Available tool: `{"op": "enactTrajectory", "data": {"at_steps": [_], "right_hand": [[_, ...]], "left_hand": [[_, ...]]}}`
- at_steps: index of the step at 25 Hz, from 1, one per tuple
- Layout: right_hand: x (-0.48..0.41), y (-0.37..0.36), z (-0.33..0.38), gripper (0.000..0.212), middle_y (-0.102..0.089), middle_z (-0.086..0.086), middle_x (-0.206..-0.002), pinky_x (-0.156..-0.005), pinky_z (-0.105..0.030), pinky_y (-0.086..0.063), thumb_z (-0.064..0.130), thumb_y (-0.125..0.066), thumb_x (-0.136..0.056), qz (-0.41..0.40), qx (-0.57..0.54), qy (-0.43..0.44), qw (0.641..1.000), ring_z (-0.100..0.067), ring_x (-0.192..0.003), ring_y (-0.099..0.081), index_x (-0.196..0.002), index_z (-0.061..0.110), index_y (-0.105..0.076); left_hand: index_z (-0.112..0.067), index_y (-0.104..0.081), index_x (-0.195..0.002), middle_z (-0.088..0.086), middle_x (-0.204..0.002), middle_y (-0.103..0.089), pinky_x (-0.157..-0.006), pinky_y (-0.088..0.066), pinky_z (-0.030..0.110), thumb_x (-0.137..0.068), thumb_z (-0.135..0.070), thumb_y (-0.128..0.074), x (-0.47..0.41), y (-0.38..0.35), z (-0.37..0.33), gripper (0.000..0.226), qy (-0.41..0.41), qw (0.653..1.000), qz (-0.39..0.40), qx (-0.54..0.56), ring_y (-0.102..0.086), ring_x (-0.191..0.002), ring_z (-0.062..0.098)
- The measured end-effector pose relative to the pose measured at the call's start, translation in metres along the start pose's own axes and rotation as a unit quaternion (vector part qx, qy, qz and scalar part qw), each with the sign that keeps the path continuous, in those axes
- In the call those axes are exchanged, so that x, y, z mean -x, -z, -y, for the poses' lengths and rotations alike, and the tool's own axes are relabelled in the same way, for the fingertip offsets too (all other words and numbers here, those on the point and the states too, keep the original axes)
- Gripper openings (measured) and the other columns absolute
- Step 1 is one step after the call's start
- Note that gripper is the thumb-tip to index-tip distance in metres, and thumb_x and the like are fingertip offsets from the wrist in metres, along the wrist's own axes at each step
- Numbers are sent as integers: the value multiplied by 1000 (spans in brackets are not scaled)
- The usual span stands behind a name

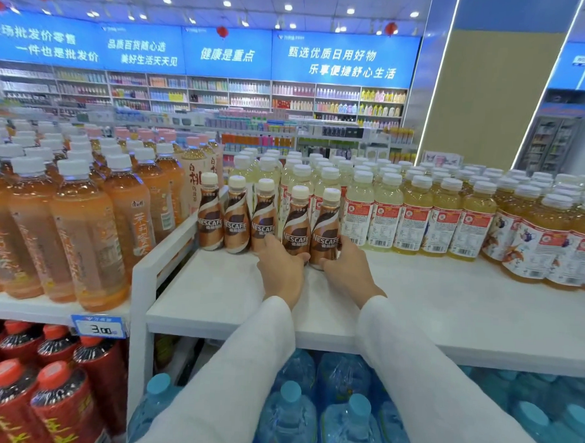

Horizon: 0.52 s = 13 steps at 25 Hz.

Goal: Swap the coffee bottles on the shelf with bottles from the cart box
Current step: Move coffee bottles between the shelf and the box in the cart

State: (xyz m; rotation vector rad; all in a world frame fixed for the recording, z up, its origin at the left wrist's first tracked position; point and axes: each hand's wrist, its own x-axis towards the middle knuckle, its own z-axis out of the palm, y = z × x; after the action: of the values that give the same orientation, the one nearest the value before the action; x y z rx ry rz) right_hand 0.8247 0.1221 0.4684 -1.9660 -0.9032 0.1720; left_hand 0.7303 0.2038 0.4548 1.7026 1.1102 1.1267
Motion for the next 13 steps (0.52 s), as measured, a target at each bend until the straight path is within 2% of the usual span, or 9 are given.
{"op": "enactTrajectory", "data": {"at_steps": [4, 7, 10, 13], "right_hand": [[-14, -4, -7, 51, -64, -5, -125, -91, -31, -45, 12, -70, -85, 2, -10, 6, 1000, -25, -114, -59, -133, 14, -52], [-21, -9, -9, 54, -62, -5, -129, -94, -30, -45, 10, -69, -87, 7, -22, 19, 1000, -24, -117, -58, -137, 15, -50], [-24, -14, -12, 53, -63, -3, -130, -95, -29, -44, 11, -68, -88, 7, -34, 22, 999, -23, -118, -59, -138, 18, -49], [-24, -18, -16, 53, -63, 0, -132, -96, -31, -44, 13, -67, -90, 8, -41, 26, 999, -23, -118, -60, -139, 20, -47]], "left_hand": [[-9, -52, -105, 9, -111, -61, -82, -43, 39, -76, -21, -87, -7, -14, 2, 47, 27, 999, -28, 13, -57, -105, 33], [-10, -53, -105, 4, -106, -58, -79, -39, 33, -76, -21, -87, -12, -18, 4, 46, 38, 997, -48, 36, -56, -99, 27], [-8, -53, -108, 0, -99, -51, -78, -35, 29, -79, -18, -85, -14, -19, 3, 44, 29, 997, -55, 35, -48, -92, 20], [-7, -53, -110, 2, -104, -52, -79, -34, 28, -79, -19, -85, -16, -19, 2, 46, 30, 997, -62, 28, -44, -92, 18]]}}
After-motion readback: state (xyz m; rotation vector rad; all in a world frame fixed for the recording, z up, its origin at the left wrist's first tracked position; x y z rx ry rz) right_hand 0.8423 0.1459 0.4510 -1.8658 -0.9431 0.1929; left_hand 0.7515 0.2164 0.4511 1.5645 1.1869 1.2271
